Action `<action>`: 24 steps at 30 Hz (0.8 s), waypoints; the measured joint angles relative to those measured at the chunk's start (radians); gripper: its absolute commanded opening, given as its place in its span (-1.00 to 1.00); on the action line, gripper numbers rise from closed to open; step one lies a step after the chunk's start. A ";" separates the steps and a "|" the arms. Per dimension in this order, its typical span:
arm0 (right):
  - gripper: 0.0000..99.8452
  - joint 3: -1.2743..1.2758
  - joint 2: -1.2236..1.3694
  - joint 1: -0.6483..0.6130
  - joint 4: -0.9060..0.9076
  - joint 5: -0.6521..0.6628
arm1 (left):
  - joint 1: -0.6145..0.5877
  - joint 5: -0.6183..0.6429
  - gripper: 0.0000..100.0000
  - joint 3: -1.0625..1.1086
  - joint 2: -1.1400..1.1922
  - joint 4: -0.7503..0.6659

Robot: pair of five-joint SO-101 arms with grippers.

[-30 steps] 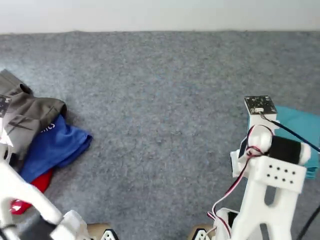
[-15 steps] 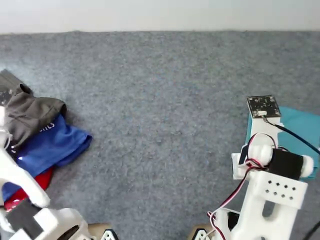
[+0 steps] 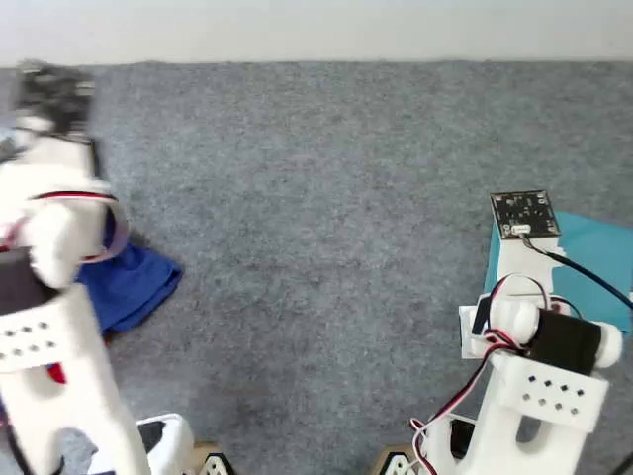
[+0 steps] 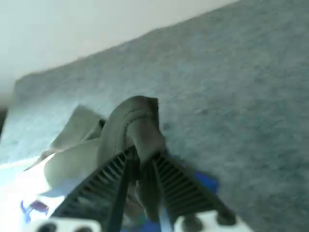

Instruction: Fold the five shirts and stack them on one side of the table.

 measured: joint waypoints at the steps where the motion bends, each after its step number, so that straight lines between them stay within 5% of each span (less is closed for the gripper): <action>1: -0.98 0.002 -0.006 0.000 0.000 0.000 | 0.075 0.026 -0.97 0.000 -0.003 0.008; 8: -0.98 0.006 -0.035 0.000 0.000 0.000 | 0.594 0.143 -0.97 0.003 -0.003 0.021; 12: -0.98 0.006 -0.035 0.000 0.000 0.000 | 0.784 0.158 -0.97 0.041 -0.003 0.017; 19: -0.98 0.006 -0.035 0.000 0.000 0.000 | 0.876 0.158 -0.97 0.037 -0.017 -0.008; 24: -0.98 0.006 -0.035 0.000 0.000 0.000 | 0.879 0.158 -0.97 -0.190 -0.017 0.058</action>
